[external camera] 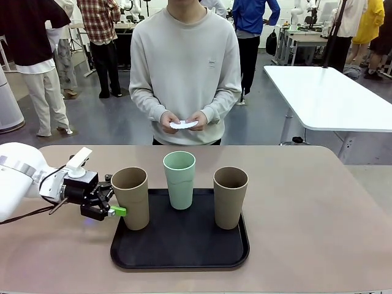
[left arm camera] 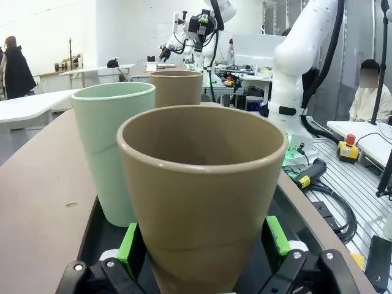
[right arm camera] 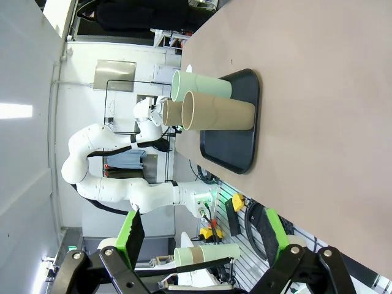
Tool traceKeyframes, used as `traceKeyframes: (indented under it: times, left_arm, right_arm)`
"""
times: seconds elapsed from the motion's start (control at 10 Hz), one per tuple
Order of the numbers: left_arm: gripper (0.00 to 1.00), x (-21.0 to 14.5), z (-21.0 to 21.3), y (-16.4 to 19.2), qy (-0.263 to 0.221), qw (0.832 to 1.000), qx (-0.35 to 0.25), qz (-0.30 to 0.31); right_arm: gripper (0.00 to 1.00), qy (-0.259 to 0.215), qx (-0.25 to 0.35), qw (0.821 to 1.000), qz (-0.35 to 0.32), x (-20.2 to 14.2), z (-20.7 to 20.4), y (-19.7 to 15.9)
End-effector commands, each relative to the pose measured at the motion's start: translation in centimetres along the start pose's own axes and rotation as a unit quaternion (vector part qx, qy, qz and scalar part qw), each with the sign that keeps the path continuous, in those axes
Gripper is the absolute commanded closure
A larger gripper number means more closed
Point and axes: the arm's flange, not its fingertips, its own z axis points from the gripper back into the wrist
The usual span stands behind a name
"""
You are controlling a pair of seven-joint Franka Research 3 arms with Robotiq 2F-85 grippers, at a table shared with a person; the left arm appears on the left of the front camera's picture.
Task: Place coasters on the table and set cups on them.
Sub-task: Pick up one Reusable plastic cup and place it on a coaster set by the human.
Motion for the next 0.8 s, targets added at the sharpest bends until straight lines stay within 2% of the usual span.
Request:
traceKeyframes:
  times: [0.0,0.3,0.4,0.5,0.6,0.7]
  left_arm:
    - [0.00,-1.64,-1.30,-0.28,-0.013,0.999,-0.007,-0.041]
    - [0.00,-2.03,-2.11,-0.49,-0.013,0.999,-0.013,-0.036]
    - [0.23,-2.09,-1.97,-0.42,-0.013,0.999,-0.013,-0.037]
    - [0.56,-2.27,-1.72,-0.39,-0.012,0.999,-0.012,-0.039]
    - [0.81,-2.21,-1.45,-0.38,-0.012,0.999,-0.010,-0.041]
    - [1.00,-2.13,-1.37,-0.50,-0.013,0.999,-0.008,-0.042]
  right_arm:
    - [0.00,-0.004,0.013,1.000,0.007,0.22,-0.06,-0.02]
    - [0.00,-0.004,0.013,1.000,0.007,0.22,-0.06,-0.02]
    - [0.00,-0.004,0.013,1.000,0.007,0.22,-0.06,-0.02]
    - [0.00,-0.004,0.013,1.000,0.007,0.22,-0.06,-0.02]
    - [0.00,-0.004,0.013,1.000,0.007,0.22,-0.06,-0.02]
    - [0.00,-0.004,0.013,1.000,0.007,0.22,-0.06,-0.02]
